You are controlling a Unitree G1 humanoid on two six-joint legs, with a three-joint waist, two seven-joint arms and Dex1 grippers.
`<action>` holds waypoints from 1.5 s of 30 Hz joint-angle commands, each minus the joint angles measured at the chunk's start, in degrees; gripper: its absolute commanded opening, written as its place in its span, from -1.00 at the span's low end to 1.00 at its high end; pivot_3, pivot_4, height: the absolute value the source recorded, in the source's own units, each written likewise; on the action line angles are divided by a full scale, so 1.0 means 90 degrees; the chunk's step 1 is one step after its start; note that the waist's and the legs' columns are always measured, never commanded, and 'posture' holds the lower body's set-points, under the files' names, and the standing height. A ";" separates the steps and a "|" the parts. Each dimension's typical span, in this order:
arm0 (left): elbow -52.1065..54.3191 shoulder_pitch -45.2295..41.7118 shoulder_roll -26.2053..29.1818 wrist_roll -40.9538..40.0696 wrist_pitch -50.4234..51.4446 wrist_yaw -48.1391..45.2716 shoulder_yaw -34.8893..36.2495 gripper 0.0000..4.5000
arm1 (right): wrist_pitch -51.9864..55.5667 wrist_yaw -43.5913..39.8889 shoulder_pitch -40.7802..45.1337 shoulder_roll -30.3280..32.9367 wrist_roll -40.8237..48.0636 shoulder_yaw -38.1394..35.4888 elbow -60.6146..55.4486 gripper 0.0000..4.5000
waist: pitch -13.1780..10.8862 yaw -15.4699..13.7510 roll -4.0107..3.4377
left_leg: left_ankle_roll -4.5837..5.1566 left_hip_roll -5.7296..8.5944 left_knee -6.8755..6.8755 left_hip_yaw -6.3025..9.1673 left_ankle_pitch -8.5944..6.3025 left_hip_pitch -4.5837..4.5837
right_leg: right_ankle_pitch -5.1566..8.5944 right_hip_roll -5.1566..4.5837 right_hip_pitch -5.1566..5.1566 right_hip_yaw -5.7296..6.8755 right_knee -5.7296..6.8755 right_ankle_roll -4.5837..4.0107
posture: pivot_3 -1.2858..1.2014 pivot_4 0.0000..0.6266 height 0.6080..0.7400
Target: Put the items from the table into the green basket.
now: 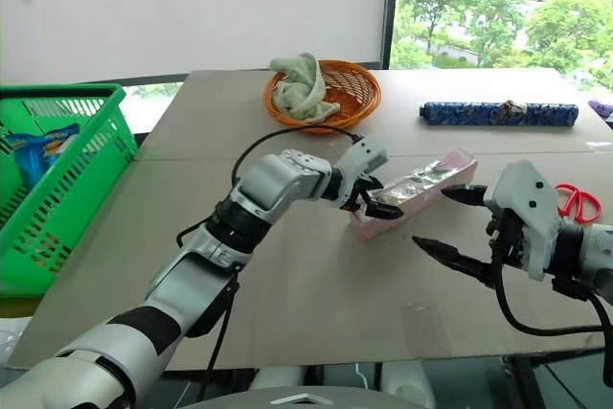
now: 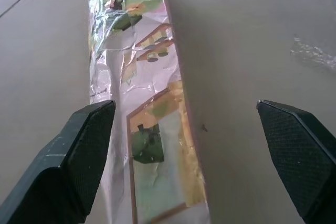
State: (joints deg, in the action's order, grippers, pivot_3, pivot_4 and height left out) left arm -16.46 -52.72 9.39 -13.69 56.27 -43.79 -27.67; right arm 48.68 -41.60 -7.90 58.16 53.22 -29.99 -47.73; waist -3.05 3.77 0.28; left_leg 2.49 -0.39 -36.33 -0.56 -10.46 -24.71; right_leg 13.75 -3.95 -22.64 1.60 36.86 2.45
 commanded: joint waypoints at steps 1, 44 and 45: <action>-0.0730 -0.0368 -0.0294 0.0496 -0.0789 -0.0206 -0.0461 0.98 | 0.0235 0.0026 -0.0460 0.0024 0.0201 -0.0760 -0.0376 1.00 | 0.0001 0.0031 -0.0001 | 0.0000 -0.0002 0.0000 -0.0001 0.0000 0.0001 | 0.0002 -0.0001 0.0000 -0.0001 0.0000 0.0005 | -0.18 -1.00 1.00; -0.4236 -0.1881 -0.0940 0.0719 -0.1279 0.0662 0.2561 0.98 | 0.0664 0.0154 -0.1109 0.0059 -0.0174 -0.1072 -0.0512 1.00 | 0.0016 0.0524 0.0011 | -0.0004 -0.0002 -0.0009 -0.0044 -0.0034 0.0003 | -0.0017 -0.0012 -0.0008 -0.0043 -0.0004 0.0055 | -0.19 -1.00 1.00; -0.4128 -0.1925 -0.0923 0.0666 -0.1176 0.0547 0.2582 0.98 | 0.0655 0.0152 -0.1116 0.0052 -0.0182 -0.1071 -0.0518 1.00 | 0.0016 0.0525 0.0011 | -0.0004 -0.0002 -0.0009 -0.0044 -0.0034 0.0003 | -0.0016 -0.0012 -0.0008 -0.0043 -0.0004 0.0055 | -0.19 -1.00 1.00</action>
State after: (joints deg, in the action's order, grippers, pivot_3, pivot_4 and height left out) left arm -56.04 -67.18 1.14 -5.49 44.33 -36.52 -6.17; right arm 55.73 -40.49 -18.65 58.75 51.96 -39.08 -51.87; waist -2.90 8.50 0.38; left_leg 2.45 -0.41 -36.41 -0.95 -10.76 -24.68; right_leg 13.60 -4.06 -22.71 1.23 36.82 2.95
